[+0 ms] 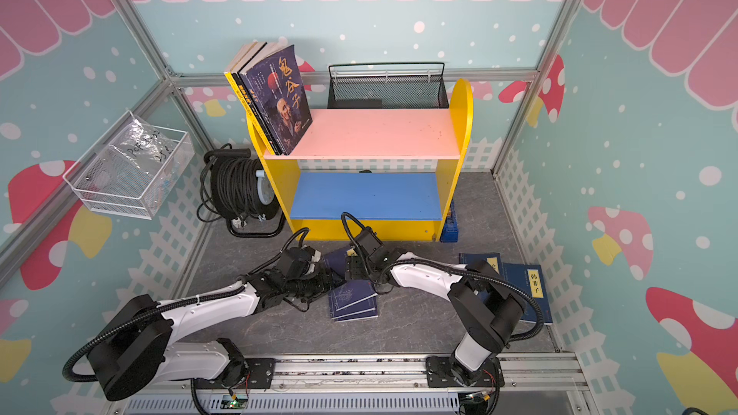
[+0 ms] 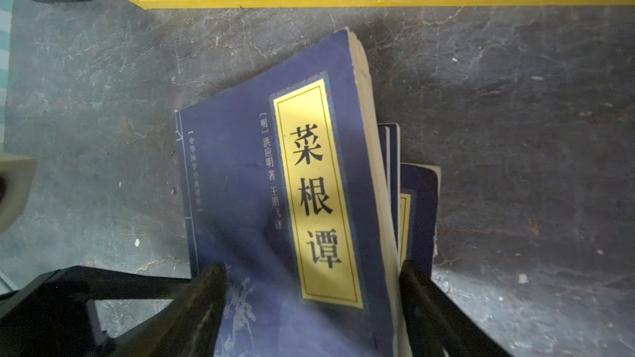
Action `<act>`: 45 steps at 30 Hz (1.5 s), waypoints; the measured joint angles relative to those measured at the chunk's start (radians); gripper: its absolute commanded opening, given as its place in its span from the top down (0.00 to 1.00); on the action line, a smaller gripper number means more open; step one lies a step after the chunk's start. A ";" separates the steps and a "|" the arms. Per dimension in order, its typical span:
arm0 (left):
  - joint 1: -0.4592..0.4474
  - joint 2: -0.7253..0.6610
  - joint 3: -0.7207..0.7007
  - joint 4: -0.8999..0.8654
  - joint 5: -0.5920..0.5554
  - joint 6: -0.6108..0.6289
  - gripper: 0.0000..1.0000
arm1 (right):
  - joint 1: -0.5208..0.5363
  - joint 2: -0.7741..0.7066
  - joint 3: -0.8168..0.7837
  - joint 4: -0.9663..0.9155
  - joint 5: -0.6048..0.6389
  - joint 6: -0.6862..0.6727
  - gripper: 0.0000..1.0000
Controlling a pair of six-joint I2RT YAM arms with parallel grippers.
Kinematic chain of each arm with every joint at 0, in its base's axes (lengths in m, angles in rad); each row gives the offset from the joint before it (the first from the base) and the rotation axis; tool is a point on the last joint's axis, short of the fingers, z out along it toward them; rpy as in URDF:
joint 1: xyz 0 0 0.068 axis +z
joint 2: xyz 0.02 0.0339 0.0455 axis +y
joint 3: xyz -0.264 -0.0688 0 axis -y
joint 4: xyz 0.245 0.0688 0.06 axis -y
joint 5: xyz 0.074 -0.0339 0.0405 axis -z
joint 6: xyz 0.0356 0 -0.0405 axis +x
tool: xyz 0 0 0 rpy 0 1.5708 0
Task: Stacking books/files
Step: Pick up the books.
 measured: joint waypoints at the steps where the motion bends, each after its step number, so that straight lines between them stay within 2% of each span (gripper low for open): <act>1: 0.001 0.000 0.000 0.002 0.002 0.000 0.24 | -0.002 0.000 -0.002 0.001 -0.002 0.000 0.23; 6: 0.002 0.002 0.000 0.004 0.005 0.000 0.24 | -0.003 -0.008 -0.022 0.009 0.001 -0.003 0.30; 11: 0.003 0.005 0.005 0.003 0.006 -0.001 0.24 | -0.007 -0.047 -0.060 0.012 -0.005 0.011 0.45; 18: 0.018 0.006 0.006 -0.001 0.012 0.000 0.25 | -0.008 -0.135 -0.142 0.043 -0.048 0.068 0.48; 24: 0.057 0.004 0.006 -0.027 0.014 0.002 0.25 | 0.002 -0.148 -0.145 0.066 -0.076 0.093 0.54; 28: 0.092 -0.005 0.006 -0.070 0.014 0.016 0.24 | 0.017 -0.136 -0.145 0.084 -0.101 0.103 0.56; 35: 0.122 -0.062 0.001 -0.117 0.029 0.051 0.16 | 0.025 -0.070 -0.145 0.105 -0.122 0.108 0.57; 45: 0.123 -0.109 -0.130 -0.093 0.084 0.064 0.17 | 0.026 -0.042 -0.145 0.153 -0.127 0.107 0.59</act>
